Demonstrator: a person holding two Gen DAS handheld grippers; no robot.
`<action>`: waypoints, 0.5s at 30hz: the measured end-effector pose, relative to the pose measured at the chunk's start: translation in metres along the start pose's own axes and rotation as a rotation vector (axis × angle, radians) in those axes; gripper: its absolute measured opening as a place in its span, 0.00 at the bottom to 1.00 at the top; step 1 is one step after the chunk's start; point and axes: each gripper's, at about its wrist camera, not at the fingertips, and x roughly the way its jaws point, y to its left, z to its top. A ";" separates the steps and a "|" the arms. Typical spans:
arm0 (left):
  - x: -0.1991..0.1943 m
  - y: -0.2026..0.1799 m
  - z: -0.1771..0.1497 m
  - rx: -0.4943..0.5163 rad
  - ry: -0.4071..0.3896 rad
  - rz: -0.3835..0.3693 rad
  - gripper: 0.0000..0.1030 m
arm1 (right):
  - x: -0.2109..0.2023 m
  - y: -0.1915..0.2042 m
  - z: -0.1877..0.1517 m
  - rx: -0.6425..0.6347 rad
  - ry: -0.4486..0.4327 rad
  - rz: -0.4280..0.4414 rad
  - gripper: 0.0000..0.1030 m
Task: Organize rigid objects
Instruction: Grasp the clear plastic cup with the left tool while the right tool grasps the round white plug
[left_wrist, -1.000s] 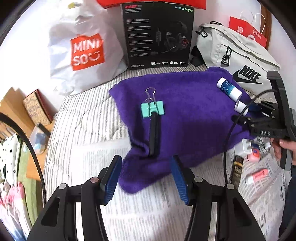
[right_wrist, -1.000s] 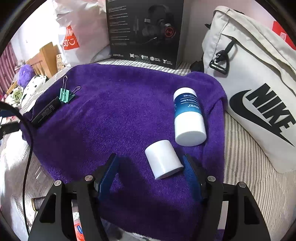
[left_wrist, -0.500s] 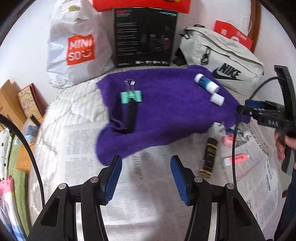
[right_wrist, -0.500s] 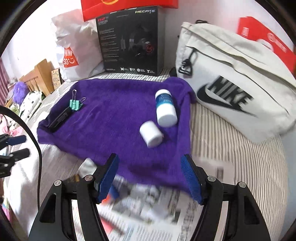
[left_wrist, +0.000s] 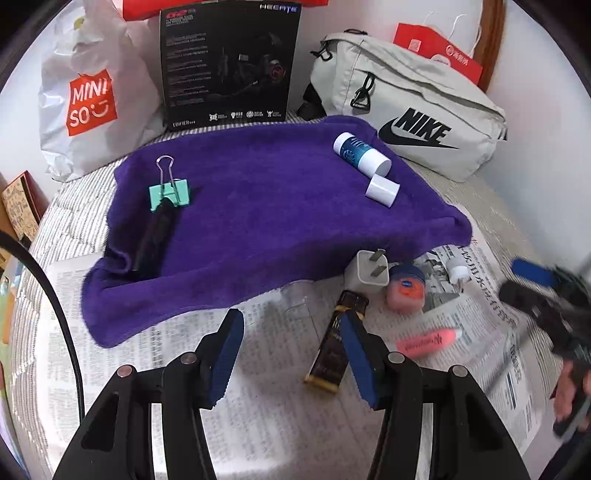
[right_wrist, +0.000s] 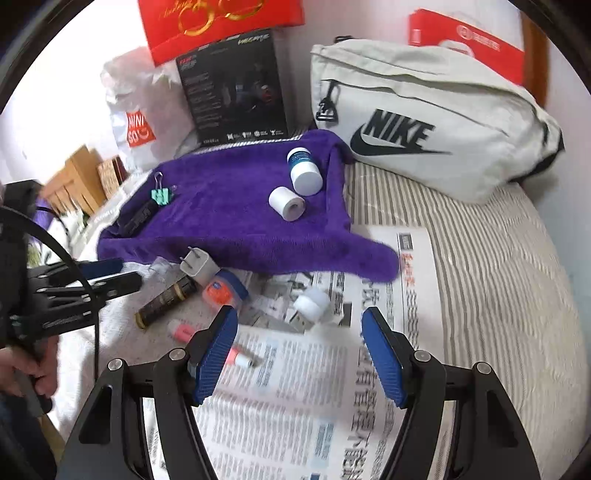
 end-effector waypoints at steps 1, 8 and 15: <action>0.003 -0.001 0.001 -0.001 0.005 0.002 0.51 | 0.001 -0.002 -0.002 0.005 0.006 0.005 0.67; 0.024 -0.007 0.004 -0.016 0.018 0.052 0.51 | 0.006 -0.010 -0.018 0.003 -0.028 -0.003 0.56; 0.035 -0.005 0.000 -0.050 -0.021 0.069 0.50 | 0.035 -0.006 -0.028 -0.066 -0.008 -0.030 0.30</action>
